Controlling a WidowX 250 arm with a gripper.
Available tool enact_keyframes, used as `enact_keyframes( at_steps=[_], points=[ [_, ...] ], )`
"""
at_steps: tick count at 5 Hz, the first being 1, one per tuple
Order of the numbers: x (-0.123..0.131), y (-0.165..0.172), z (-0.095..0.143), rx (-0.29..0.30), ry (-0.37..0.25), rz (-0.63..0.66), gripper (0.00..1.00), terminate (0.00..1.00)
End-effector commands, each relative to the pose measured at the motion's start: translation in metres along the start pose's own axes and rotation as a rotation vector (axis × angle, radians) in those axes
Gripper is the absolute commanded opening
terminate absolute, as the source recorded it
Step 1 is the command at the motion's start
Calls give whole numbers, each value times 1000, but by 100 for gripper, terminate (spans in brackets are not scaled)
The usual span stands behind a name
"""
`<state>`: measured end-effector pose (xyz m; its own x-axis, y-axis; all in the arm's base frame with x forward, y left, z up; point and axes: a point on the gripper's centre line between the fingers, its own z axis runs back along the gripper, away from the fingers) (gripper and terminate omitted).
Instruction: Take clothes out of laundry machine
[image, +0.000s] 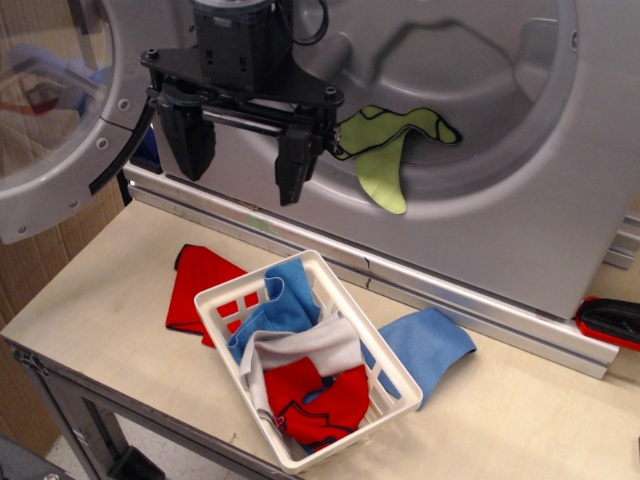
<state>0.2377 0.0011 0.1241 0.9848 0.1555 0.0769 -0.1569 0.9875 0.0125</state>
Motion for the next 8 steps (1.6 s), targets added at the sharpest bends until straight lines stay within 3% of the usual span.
enact_keyframes(
  at_steps=[1,3,4,5,7,8],
  points=[
    [0,0,0,0,0,0,100,0],
    [59,-11,-20,-7,-203,-102,100,0],
    [93,-18,-25,8,-334,-154,100,0],
    [126,-31,-37,-27,-408,-203,100,0],
    [172,-49,-61,-86,-475,-296,100,0],
    [181,-55,-64,-103,-483,-307,100,0]
  ],
)
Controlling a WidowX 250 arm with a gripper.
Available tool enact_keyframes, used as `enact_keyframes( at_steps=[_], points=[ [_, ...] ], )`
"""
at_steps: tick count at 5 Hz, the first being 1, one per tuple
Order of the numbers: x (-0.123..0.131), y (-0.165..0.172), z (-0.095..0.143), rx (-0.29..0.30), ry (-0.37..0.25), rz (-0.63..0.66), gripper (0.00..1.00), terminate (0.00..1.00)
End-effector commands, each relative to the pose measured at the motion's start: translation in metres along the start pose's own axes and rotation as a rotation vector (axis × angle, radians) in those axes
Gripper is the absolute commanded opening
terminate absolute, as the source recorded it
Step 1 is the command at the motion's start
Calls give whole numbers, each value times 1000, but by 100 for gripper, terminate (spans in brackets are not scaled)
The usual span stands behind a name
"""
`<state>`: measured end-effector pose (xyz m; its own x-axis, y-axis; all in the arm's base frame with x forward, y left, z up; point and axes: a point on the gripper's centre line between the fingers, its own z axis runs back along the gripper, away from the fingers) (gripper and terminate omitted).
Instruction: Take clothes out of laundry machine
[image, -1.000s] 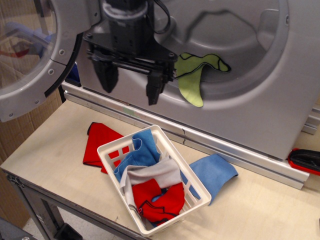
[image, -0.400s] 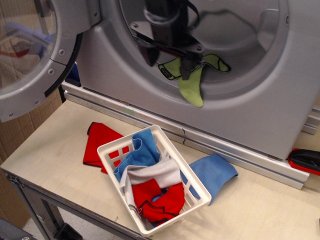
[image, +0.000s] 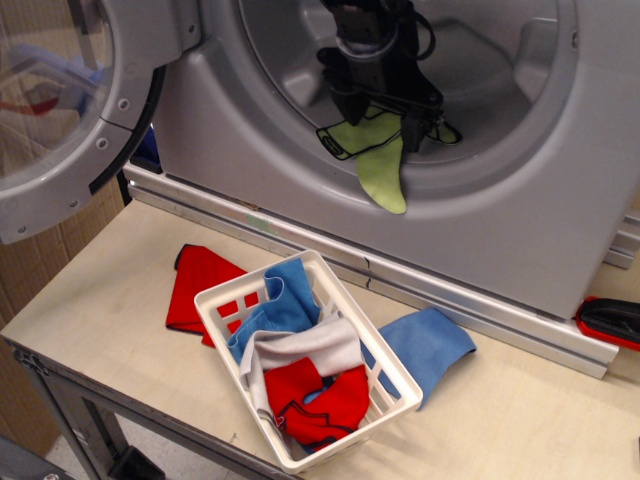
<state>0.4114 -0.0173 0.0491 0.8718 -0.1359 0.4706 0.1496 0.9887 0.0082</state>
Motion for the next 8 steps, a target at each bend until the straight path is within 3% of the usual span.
enact_keyframes(
  at_steps=[1,2,3,6,7,8],
  points=[
    [31,-4,6,-20,-49,-12,100,0],
    [28,-3,-2,-16,0,-22,100,0],
    [28,-5,-6,24,89,-82,0,0],
    [18,0,32,71,34,-29,0,0],
    [12,7,61,125,1,35,0,0],
    [1,9,95,147,7,126,0,0]
  ],
)
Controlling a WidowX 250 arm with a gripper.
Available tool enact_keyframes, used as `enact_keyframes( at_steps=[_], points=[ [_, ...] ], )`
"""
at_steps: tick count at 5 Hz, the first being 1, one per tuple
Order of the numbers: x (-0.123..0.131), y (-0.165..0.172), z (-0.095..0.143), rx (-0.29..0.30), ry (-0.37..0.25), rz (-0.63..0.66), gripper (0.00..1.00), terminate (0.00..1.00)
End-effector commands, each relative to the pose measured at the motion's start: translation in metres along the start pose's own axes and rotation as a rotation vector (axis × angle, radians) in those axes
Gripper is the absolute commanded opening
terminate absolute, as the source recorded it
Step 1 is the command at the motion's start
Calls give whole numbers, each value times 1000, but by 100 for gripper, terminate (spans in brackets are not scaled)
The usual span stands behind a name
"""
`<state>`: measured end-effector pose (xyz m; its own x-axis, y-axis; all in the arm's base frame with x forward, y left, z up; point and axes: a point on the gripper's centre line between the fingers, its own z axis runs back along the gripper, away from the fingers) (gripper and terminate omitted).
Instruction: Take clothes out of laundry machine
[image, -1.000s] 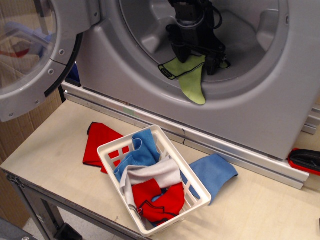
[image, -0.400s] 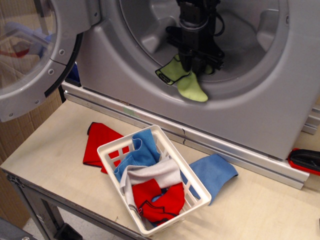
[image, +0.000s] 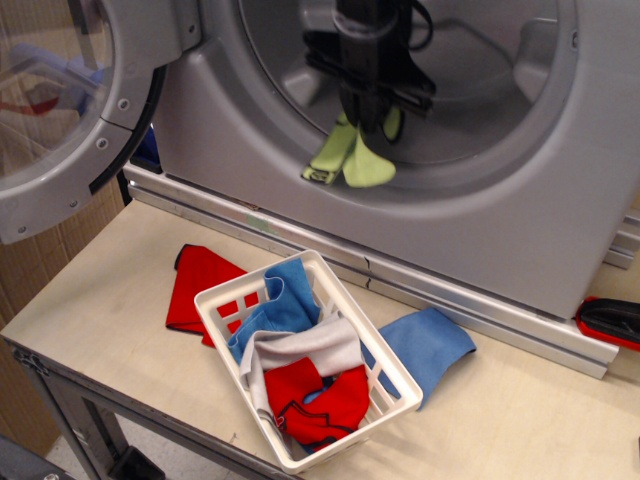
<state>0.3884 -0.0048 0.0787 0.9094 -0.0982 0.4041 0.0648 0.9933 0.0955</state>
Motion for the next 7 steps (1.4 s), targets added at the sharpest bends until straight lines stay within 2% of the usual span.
enact_keyframes(
  at_steps=[1,2,3,4,5,7],
  points=[
    [-18,6,76,71,26,196,0,0],
    [-51,-2,80,25,41,258,0,0],
    [-88,-13,68,-60,39,301,0,0],
    [-105,-20,54,-65,79,281,0,0],
    [-121,-19,28,-31,113,292,0,0],
    [-153,-24,-4,-66,196,357,0,0]
  ],
)
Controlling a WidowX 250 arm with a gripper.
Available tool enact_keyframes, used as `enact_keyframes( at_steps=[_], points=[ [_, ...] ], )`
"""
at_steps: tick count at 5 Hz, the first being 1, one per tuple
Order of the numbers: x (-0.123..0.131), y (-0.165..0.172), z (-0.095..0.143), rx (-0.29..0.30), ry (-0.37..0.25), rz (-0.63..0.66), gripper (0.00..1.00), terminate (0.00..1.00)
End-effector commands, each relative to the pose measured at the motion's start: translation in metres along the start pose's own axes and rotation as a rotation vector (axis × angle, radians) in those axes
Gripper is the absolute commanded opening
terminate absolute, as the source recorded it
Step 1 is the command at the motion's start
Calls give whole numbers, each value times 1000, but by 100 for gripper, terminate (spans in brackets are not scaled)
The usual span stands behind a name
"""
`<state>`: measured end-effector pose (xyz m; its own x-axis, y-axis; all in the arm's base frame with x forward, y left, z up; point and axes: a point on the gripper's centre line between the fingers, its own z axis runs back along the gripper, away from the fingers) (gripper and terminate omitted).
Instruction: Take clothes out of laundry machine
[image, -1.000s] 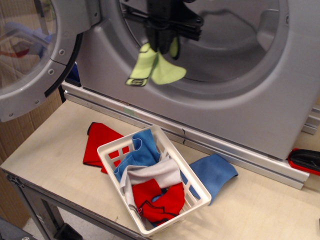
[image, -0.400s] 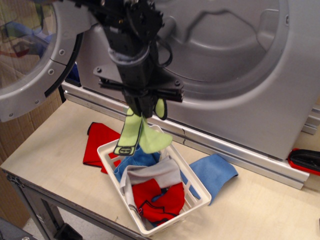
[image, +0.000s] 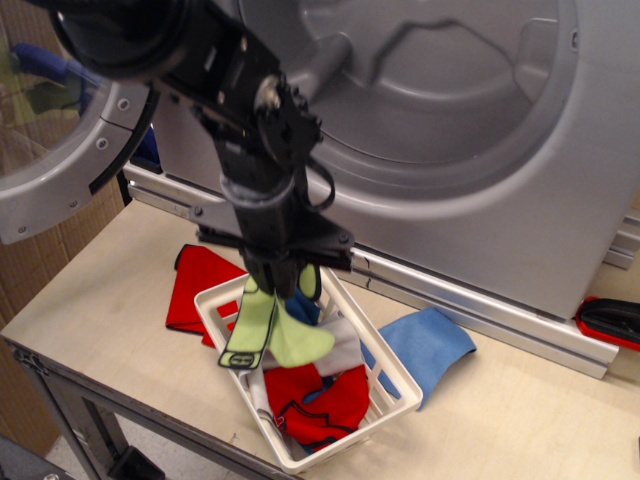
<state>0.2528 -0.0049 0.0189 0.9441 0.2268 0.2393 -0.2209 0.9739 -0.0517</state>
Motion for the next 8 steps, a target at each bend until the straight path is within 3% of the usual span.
enact_keyframes(
  at_steps=[1,2,3,4,5,6,7,8],
  points=[
    [-10,-9,-25,-48,35,44,0,0],
    [-11,-7,-38,-54,61,26,0,0],
    [-10,-6,-37,-39,73,41,0,0],
    [0,-14,-13,-68,34,60,100,0],
    [5,-19,11,-53,-15,52,100,0],
    [15,-32,44,-4,5,48,100,0],
    [18,-32,60,57,27,87,100,0],
    [22,-25,68,30,29,69,100,0]
  ],
)
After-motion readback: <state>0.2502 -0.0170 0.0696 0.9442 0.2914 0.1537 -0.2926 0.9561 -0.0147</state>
